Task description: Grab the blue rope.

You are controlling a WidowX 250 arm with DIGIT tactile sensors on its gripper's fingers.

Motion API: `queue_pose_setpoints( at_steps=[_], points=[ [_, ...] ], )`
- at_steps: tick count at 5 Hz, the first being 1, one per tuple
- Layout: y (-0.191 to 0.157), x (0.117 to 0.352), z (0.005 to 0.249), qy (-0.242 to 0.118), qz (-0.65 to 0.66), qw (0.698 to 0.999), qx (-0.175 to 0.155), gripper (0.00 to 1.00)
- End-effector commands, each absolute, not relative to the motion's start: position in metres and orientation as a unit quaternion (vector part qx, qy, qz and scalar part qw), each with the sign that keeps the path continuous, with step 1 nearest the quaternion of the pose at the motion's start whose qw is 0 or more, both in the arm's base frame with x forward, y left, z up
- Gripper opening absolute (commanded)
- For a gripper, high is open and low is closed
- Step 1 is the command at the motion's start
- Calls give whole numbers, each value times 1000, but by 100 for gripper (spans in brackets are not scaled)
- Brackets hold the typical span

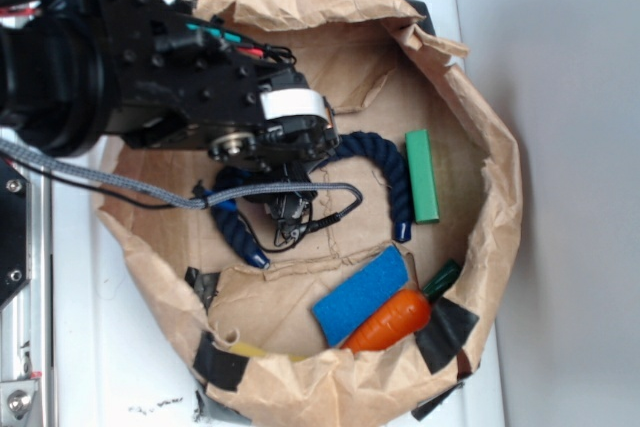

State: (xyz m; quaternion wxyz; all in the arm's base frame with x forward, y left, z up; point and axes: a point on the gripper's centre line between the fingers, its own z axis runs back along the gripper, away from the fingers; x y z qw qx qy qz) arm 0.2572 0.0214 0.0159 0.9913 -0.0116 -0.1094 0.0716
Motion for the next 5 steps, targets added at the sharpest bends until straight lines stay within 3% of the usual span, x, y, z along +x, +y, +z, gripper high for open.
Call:
queue_pose_setpoints(
  at_steps=[1,3,4,5],
  points=[
    [9,269,31,-123,64,990,-23,0],
    [3,267,112,-86,80,989,-94,0],
    [-4,263,142,-76,79,990,-84,0],
    [-16,259,154,-84,84,992,-44,0]
  ],
)
